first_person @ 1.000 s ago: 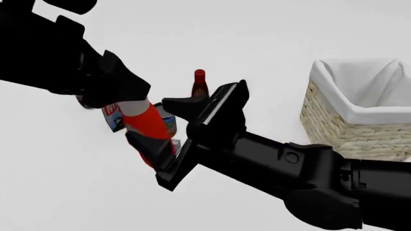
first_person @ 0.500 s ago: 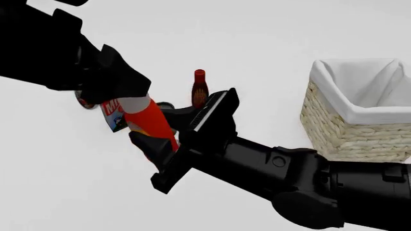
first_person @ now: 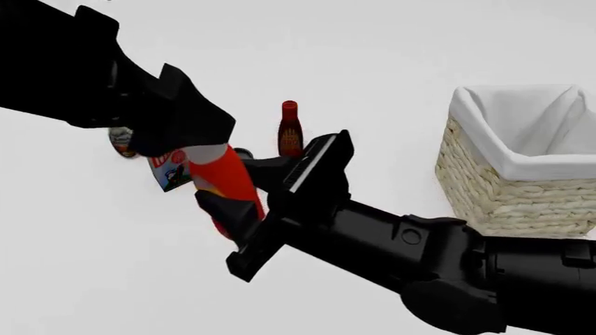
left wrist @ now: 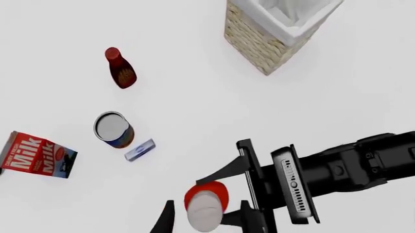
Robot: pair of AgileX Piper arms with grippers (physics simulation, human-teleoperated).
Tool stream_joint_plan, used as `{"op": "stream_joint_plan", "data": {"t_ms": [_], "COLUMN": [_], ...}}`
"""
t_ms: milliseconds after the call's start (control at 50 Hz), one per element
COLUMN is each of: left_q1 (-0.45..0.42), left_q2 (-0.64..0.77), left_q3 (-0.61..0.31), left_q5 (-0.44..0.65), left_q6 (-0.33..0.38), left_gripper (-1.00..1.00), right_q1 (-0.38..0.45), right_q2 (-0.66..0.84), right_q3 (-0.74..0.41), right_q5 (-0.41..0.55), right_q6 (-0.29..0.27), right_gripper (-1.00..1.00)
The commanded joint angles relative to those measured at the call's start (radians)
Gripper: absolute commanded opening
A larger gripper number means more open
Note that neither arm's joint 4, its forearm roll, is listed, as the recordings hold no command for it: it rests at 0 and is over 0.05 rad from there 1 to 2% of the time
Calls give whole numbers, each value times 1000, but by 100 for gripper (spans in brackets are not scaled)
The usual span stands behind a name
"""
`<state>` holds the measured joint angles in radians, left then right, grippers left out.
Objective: Pick the ketchup and place it in the basket.
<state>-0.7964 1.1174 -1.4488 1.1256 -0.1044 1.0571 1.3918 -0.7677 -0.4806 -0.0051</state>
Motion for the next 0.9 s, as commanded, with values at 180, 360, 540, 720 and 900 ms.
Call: {"op": "stream_joint_plan", "data": {"t_ms": [180,360,540,720,900], "left_q1": [-5,29,83,161,246], "left_q2": [-2,-12,-49,-121,-207], "left_q3": [-50,-133,-147,-82,7], "left_q5": [-20,-21,-31,-73,-131], "left_q6": [-15,-19,-13,-38,-58], "left_gripper": [100,100,100,100,100], "right_q1": [-7,-20,-54,-88,-122], "right_q2": [-8,2,-9,-35,-57], "right_q3": [15,38,37,23,16], "right_q5": [-10,-33,-21,10,35], "right_q6": [16,31,31,28,28], "right_gripper": [-100,-100,-100,-100,-100]}}
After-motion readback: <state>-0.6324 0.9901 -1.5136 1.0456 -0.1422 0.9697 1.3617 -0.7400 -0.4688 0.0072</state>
